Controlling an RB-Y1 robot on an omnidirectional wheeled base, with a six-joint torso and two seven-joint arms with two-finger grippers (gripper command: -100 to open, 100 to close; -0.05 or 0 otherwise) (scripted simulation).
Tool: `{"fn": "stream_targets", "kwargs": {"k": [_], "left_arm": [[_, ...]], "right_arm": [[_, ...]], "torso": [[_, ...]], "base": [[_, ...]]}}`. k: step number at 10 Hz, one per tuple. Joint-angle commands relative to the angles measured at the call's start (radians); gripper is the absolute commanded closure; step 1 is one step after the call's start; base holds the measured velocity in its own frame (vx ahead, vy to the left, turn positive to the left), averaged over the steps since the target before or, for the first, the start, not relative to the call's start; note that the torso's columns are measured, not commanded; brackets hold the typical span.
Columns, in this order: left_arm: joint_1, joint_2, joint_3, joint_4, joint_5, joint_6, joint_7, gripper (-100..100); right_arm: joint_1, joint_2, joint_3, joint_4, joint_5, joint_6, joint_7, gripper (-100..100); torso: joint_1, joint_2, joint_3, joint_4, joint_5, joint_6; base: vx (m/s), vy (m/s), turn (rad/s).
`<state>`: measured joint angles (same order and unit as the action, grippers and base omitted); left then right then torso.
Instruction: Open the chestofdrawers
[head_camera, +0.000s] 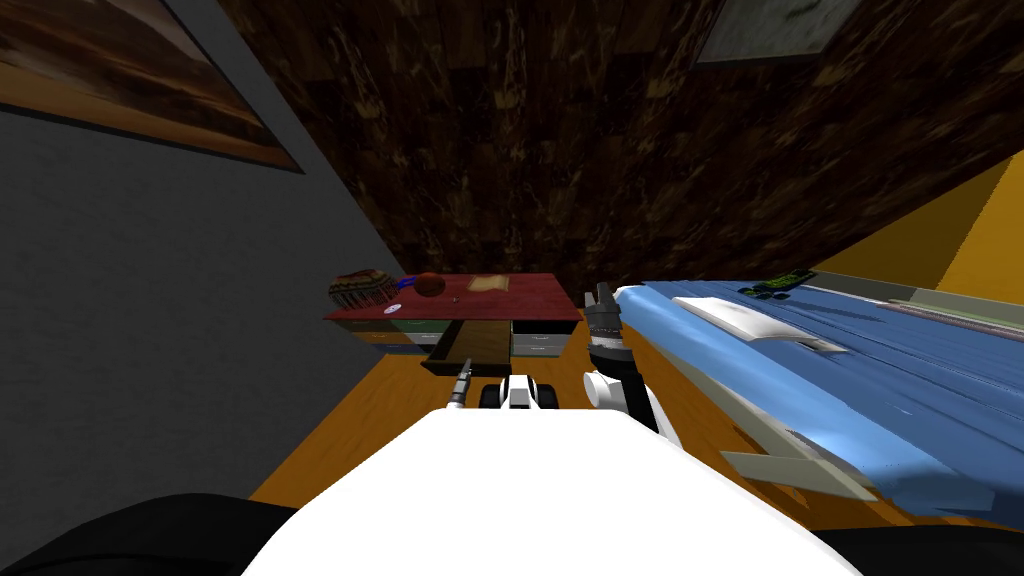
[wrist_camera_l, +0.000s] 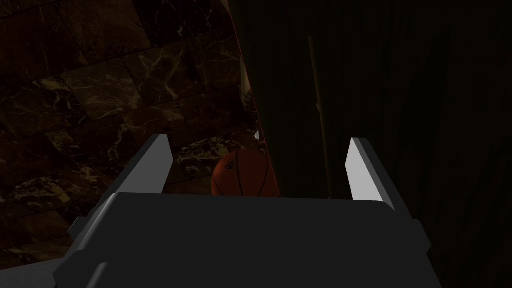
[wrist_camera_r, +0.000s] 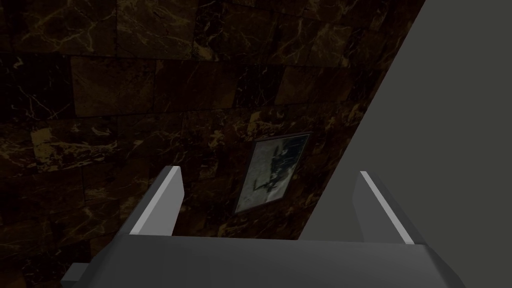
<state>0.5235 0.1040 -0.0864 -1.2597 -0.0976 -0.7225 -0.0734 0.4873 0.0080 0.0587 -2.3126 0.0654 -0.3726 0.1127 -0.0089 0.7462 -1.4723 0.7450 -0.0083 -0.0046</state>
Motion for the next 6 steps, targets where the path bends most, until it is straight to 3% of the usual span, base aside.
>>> {"fn": "stream_targets", "kwargs": {"k": [1,6], "left_arm": [[0.028,0.011,-0.001,-0.063,0.001,0.017,0.012,-100],[0.089,0.029,-0.008,-0.168,0.002,0.072,0.036,-100]], "right_arm": [[0.000,0.000,0.000,0.000,0.000,0.000,0.000,0],[0.000,0.000,0.000,0.000,0.000,0.000,0.000,0]], "torso": [[-0.002,0.000,-0.001,0.000,-0.002,-0.001],[-0.014,0.005,0.002,0.007,-0.012,-0.009]], "base": [[-0.003,-0.003,-0.024],[0.006,-0.004,-0.017]]}}
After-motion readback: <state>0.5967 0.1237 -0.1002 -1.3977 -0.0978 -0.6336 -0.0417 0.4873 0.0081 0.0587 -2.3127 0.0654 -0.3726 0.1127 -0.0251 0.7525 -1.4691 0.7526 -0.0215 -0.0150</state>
